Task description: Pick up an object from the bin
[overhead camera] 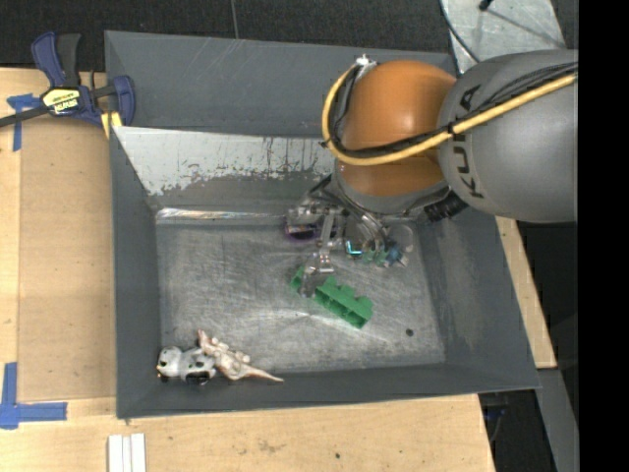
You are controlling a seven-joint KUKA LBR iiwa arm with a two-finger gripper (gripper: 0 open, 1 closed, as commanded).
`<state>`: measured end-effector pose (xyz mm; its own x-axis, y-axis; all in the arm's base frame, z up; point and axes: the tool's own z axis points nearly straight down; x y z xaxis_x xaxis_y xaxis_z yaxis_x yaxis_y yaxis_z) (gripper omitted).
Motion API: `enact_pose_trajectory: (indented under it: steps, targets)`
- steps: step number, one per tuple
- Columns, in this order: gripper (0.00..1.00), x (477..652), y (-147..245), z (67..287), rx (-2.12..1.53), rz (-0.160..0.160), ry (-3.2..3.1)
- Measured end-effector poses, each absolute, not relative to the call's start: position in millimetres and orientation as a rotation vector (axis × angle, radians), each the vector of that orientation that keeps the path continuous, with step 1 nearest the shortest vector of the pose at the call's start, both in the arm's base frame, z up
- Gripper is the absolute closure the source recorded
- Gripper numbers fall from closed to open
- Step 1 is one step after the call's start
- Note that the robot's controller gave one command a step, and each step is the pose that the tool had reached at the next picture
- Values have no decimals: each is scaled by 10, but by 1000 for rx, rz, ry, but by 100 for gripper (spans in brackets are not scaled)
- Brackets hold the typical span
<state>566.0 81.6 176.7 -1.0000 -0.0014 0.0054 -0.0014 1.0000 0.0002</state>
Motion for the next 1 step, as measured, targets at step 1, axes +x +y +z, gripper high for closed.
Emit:
enact_pose_trajectory:
  steps: [1]
  targets:
    - [0,5679,812,1814,-1,-2,-3145]
